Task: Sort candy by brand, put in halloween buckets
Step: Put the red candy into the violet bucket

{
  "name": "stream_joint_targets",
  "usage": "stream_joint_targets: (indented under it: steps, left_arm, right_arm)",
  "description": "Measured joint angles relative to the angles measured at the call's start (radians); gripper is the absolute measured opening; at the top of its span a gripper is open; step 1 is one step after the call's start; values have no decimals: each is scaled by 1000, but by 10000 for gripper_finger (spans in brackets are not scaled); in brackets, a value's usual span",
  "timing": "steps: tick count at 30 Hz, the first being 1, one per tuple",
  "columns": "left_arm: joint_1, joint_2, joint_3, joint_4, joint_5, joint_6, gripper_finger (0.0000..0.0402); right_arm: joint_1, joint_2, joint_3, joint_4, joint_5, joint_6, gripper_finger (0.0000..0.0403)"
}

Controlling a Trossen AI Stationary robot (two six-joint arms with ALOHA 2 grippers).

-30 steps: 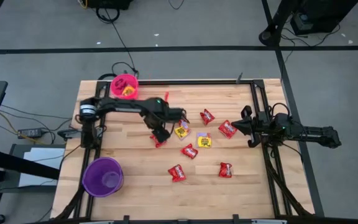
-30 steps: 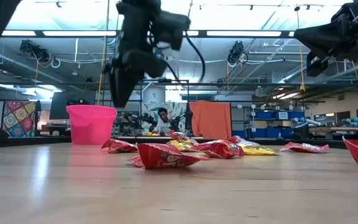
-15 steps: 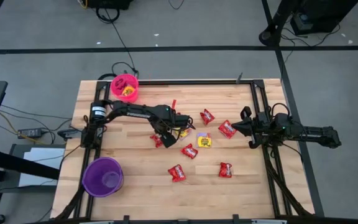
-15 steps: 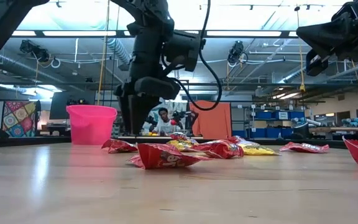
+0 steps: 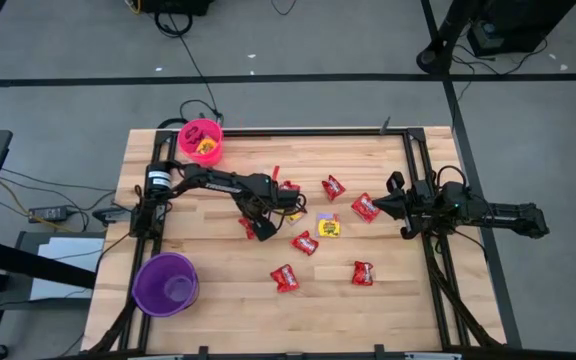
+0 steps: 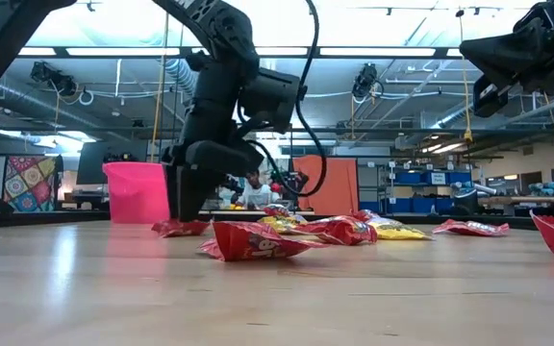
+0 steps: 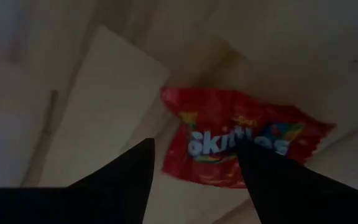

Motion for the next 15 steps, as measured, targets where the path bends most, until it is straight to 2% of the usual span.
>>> stream_joint_targets:
  steps: [5, 8, 11, 15]
  left_arm:
    - [-4, -1, -5, 46, 48, 3, 234]
    - [-12, -1, -5, 56, 53, 2, 211]
    - [-19, -1, -5, 57, 61, 0, 165]
    - [-26, -1, -5, 56, 78, -2, 79]
  right_arm:
    - [0, 0, 0, 0, 0, 0, 22]
    - [0, 0, 0, 0, 0, 0, 22]
    - [0, 0, 0, 0, 0, 0, 22]
    - [0, 0, 0, 0, 10, -1, 22]
